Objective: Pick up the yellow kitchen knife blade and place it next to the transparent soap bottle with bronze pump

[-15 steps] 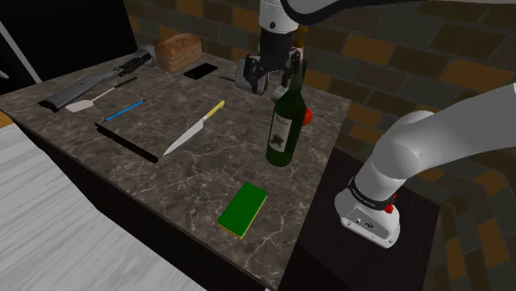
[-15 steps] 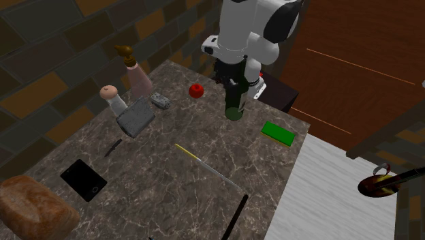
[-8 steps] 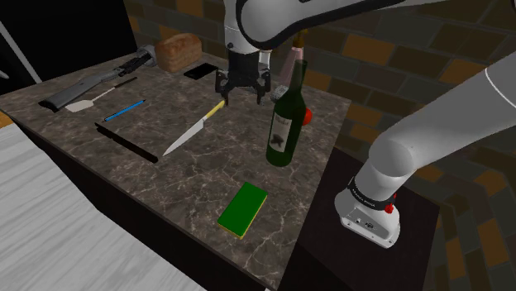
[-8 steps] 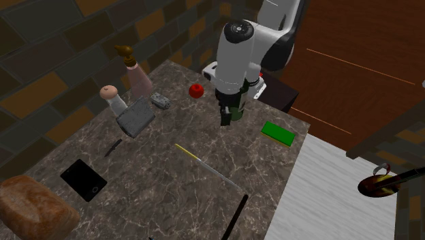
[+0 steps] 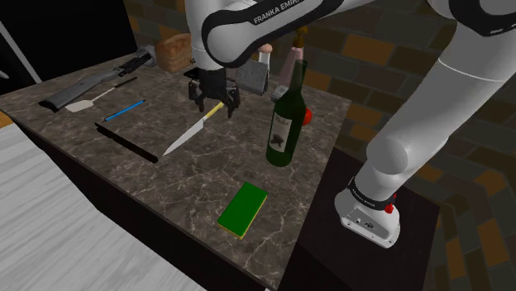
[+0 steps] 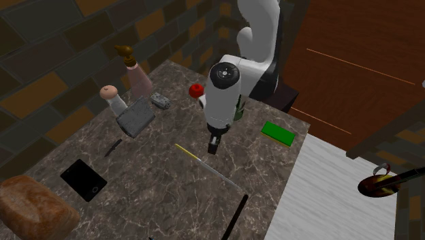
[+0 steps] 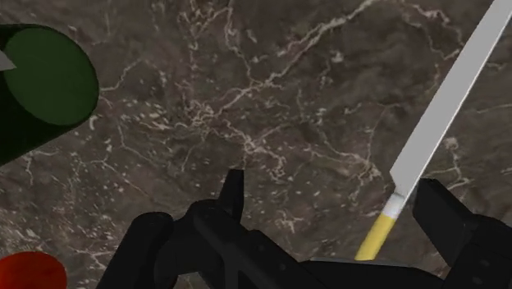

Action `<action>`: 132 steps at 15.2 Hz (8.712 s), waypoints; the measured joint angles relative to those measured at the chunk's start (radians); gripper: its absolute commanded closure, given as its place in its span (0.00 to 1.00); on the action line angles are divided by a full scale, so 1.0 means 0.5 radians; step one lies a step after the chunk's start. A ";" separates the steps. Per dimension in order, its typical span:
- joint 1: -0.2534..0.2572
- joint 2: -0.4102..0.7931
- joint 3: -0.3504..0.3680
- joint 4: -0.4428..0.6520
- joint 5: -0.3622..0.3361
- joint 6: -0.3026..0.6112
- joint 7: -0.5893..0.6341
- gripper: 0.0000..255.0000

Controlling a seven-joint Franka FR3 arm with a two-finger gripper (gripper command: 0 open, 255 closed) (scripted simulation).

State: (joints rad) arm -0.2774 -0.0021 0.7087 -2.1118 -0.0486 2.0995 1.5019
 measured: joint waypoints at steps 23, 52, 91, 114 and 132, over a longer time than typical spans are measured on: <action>0.199 0.790 -0.167 0.415 -0.514 0.200 0.876 1.00; 0.131 0.544 -0.077 0.637 -0.311 -0.215 0.738 1.00; 0.279 0.620 -0.031 1.802 -0.334 -1.308 0.698 1.00; -0.286 -0.113 -0.262 1.304 0.117 -1.381 0.004 1.00; -0.593 -0.638 -0.875 0.698 0.229 -1.276 -0.930 1.00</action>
State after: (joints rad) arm -0.5740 -0.3210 0.2710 -1.7630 0.0659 1.4614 1.0371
